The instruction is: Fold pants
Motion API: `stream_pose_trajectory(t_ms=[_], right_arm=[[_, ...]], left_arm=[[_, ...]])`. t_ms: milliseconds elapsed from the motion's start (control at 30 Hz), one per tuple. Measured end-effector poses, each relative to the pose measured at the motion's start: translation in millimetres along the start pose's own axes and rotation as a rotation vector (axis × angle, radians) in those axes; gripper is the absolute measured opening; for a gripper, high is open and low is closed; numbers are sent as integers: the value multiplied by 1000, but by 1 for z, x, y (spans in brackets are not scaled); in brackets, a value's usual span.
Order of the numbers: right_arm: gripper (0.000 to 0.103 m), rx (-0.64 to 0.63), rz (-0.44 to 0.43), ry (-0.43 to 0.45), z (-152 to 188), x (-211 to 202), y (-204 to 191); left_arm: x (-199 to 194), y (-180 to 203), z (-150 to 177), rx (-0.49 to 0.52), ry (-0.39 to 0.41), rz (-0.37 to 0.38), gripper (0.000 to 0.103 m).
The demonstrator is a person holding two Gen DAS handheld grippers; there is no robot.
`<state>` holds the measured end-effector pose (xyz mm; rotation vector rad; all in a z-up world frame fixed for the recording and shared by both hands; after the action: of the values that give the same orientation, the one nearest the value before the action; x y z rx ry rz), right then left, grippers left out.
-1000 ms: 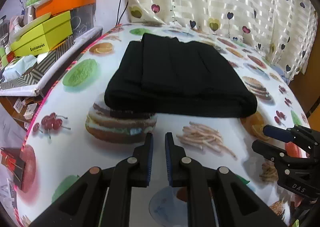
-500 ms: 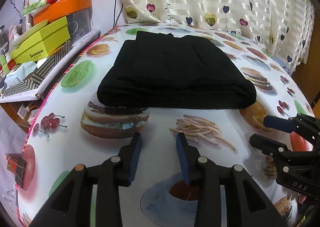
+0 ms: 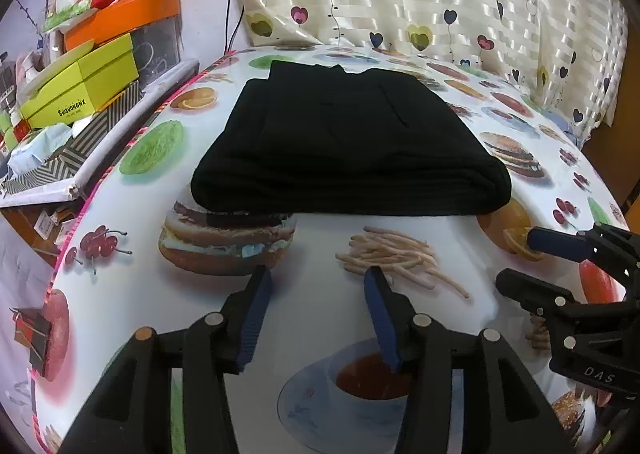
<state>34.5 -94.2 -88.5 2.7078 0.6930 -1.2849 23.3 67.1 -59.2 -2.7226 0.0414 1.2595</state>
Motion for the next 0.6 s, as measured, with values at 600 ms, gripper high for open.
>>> stream_pose_trajectory(t_ms=[600], right_arm=[[55,0,0,0,0,0,0]], left_arm=[[0,3,0,3,0,5,56]])
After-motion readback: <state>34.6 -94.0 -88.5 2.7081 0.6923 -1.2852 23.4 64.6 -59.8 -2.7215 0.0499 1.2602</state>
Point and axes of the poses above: each gripper's, at about its wrist camera, not at the fingertips, and x roughly the way its jaws point, y to its right, z to its underside, the point moved 7 cm from there along x, roughly the way its jaws point, and after that the axes turned 12 degrees about x, right-handed, at the moved point
